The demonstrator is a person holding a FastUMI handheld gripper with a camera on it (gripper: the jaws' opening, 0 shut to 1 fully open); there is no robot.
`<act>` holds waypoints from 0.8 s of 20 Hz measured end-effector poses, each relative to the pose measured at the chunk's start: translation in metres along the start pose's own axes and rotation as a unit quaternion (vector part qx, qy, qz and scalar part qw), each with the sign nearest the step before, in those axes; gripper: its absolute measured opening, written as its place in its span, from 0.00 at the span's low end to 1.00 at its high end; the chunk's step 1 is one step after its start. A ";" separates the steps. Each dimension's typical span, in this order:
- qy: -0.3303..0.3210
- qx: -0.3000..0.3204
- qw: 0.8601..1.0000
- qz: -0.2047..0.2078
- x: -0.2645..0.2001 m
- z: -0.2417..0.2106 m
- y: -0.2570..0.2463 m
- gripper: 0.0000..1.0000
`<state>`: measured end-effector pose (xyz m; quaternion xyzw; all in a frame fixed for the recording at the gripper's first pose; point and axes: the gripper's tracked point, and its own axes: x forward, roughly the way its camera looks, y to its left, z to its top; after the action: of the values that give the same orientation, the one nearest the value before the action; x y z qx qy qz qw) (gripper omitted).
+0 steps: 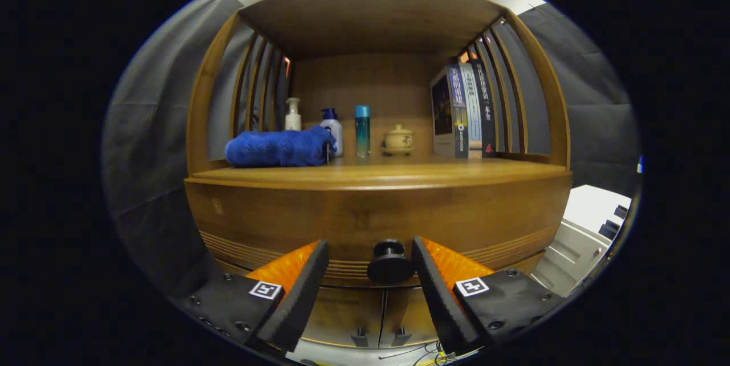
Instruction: Pull open the drawer, take out the items inside it, and place them on the countertop above the cabinet.
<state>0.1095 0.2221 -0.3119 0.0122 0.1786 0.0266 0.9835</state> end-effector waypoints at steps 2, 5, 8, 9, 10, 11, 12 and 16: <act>0.000 0.008 1.000 0.000 0.009 -0.003 -0.001 0.90; -0.006 0.004 1.000 -0.015 0.010 -0.005 -0.009 0.78; -0.004 0.013 1.000 -0.012 0.010 -0.008 -0.015 0.63; 0.002 0.019 1.000 -0.005 0.009 -0.008 -0.015 0.57; 0.000 0.017 1.000 -0.005 0.009 -0.006 -0.014 0.52; -0.004 0.008 1.000 -0.009 0.010 -0.005 -0.016 0.46; -0.010 0.001 1.000 -0.014 0.011 -0.001 -0.019 0.40; -0.007 0.016 1.000 -0.009 0.009 -0.003 -0.015 0.34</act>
<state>0.1172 0.2078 -0.3187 0.0270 0.1724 0.0146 0.9846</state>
